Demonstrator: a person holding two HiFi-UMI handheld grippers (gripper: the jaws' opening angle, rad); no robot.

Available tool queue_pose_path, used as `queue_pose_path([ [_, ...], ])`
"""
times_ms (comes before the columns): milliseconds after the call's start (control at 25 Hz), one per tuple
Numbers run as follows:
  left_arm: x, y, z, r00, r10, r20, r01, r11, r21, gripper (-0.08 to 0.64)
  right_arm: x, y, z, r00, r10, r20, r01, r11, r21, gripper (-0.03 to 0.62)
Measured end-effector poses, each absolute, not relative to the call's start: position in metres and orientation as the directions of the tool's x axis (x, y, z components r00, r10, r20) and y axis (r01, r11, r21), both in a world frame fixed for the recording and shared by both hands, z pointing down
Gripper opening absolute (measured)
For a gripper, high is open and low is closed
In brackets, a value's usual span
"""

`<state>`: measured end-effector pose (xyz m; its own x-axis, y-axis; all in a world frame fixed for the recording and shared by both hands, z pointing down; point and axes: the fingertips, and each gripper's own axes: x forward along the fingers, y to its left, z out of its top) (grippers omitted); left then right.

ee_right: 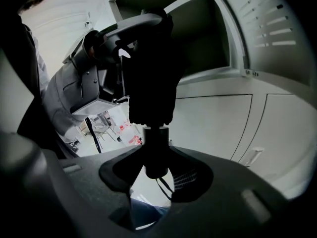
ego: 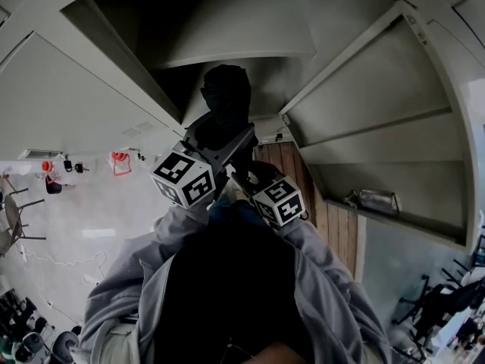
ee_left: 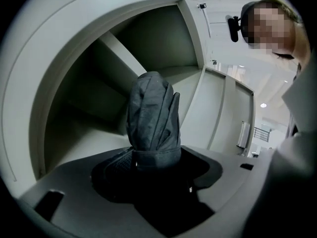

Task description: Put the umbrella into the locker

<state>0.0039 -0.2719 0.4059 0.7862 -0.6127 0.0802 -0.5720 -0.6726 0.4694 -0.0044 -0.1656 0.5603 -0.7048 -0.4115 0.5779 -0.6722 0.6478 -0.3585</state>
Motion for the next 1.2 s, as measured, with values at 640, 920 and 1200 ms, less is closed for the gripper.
queue_pose_path([
  [640, -0.014, -0.307, 0.426, 0.698, -0.676, 0.236, -0.702, -0.581, 0.412, 0.302, -0.012, -0.167, 0.534, -0.750, -0.474, 0.461, -0.661, 0.528, -0.533, 0.153],
  [920, -0.012, -0.314, 0.442, 0.667, -0.679, 0.307, -0.740, -0.558, 0.375, 0.325, -0.006, -0.167, 0.532, -0.734, -0.494, 0.466, -0.678, 0.503, -0.536, 0.152],
  [1200, 0.003, -0.314, 0.450, 0.626, -0.688, 0.368, -0.778, -0.580, 0.240, 0.335, -0.005, -0.166, 0.536, -0.733, -0.494, 0.468, -0.678, 0.465, -0.570, 0.150],
])
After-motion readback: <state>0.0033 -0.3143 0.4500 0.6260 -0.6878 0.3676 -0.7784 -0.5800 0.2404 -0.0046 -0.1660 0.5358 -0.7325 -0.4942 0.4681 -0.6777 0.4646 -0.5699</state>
